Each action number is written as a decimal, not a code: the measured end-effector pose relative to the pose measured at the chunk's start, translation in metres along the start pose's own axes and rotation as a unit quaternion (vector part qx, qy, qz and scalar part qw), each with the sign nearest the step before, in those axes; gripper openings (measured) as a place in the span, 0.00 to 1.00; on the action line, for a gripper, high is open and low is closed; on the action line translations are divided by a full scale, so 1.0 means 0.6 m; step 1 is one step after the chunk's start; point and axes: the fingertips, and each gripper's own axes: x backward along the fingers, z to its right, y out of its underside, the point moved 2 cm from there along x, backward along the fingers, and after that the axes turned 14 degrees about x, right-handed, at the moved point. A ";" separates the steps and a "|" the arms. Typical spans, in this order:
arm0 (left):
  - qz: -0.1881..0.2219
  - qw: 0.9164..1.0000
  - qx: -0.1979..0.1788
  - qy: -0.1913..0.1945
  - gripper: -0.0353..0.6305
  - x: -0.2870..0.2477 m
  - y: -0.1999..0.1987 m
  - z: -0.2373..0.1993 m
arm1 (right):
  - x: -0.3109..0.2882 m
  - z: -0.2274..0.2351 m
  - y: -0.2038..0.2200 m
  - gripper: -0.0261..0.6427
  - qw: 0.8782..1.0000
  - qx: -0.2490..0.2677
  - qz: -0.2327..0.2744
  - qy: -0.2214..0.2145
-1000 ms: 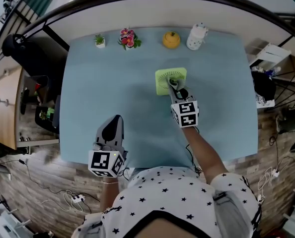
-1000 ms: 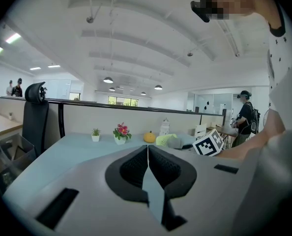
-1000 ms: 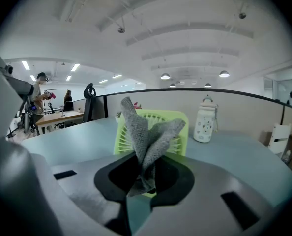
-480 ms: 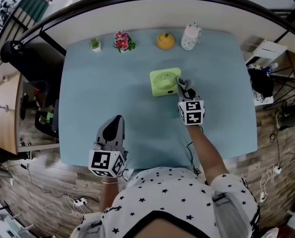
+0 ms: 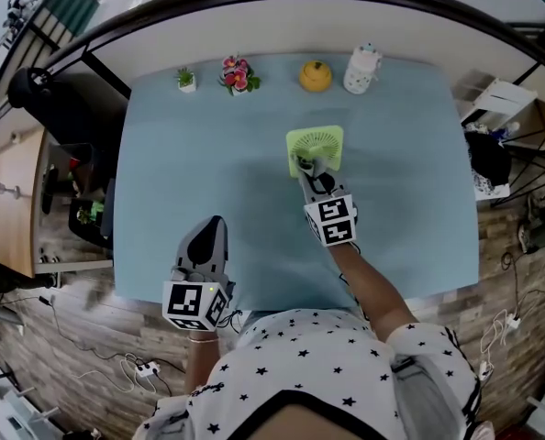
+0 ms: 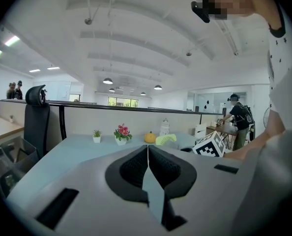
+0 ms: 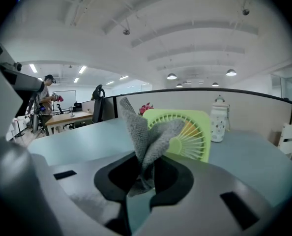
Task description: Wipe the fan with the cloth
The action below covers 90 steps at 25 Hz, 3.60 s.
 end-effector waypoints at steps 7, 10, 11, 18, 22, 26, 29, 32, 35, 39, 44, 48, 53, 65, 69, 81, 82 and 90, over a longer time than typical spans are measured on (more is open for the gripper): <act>0.005 1.000 0.008 -0.023 0.10 0.021 0.000 -0.022 | -0.037 -0.048 0.022 0.11 0.999 0.025 -0.032 -0.027; 0.004 0.999 0.011 -0.030 0.10 0.027 0.002 -0.027 | -0.041 -0.048 0.040 0.11 0.997 0.048 -0.050 -0.023; 0.004 0.999 0.012 -0.032 0.10 0.028 0.003 -0.028 | -0.040 -0.045 0.044 0.11 0.997 0.051 -0.054 -0.021; 0.002 1.000 0.009 -0.026 0.10 0.020 0.004 -0.014 | -0.022 0.005 0.071 0.11 0.997 0.034 -0.065 0.010; 0.000 1.000 0.005 -0.018 0.10 0.012 0.003 0.000 | -0.002 0.045 0.089 0.11 0.997 0.011 -0.071 0.034; -0.002 1.000 0.001 -0.012 0.10 0.006 0.004 0.014 | 0.017 0.092 0.119 0.11 0.995 -0.003 -0.077 0.069; -0.002 1.000 -0.002 -0.010 0.10 0.002 0.004 0.022 | 0.028 0.111 0.130 0.11 0.993 -0.016 -0.085 0.078; -0.002 1.000 -0.003 -0.012 0.10 0.003 0.004 0.025 | 0.030 0.111 0.132 0.11 0.993 -0.020 -0.087 0.075; 0.000 1.000 -0.004 -0.011 0.10 0.000 0.001 0.028 | 0.028 0.115 0.131 0.11 0.993 -0.020 -0.081 0.078; 0.004 1.000 -0.005 -0.007 0.10 -0.002 -0.001 0.032 | 0.046 0.124 0.108 0.12 0.994 -0.046 -0.055 0.084; 0.012 1.000 -0.015 -0.003 0.10 -0.005 -0.019 0.032 | 0.091 0.123 0.021 0.12 0.987 -0.144 0.041 0.055; 0.022 0.999 -0.023 -0.001 0.10 -0.014 -0.036 0.036 | 0.139 0.118 -0.060 0.12 0.983 -0.145 0.112 0.025; 0.033 0.999 -0.032 0.010 0.10 -0.035 -0.052 0.051 | 0.200 0.110 -0.129 0.12 0.976 -0.129 0.173 -0.003; 0.030 0.998 -0.045 0.036 0.10 -0.047 -0.052 0.092 | 0.248 0.073 -0.158 0.12 0.967 -0.149 0.204 -0.038; 0.030 0.998 -0.045 0.032 0.10 -0.042 -0.053 0.089 | 0.251 0.068 -0.164 0.12 0.966 -0.147 0.209 -0.046; 0.026 0.998 -0.046 0.022 0.10 -0.029 -0.047 0.084 | 0.253 0.065 -0.160 0.12 0.965 -0.149 0.209 -0.050; 0.025 0.998 -0.046 0.021 0.10 -0.028 -0.046 0.084 | 0.254 0.067 -0.160 0.12 0.965 -0.149 0.210 -0.049; 0.026 0.998 -0.048 0.021 0.10 -0.026 -0.045 0.091 | 0.263 0.074 -0.158 0.12 0.965 -0.149 0.210 -0.048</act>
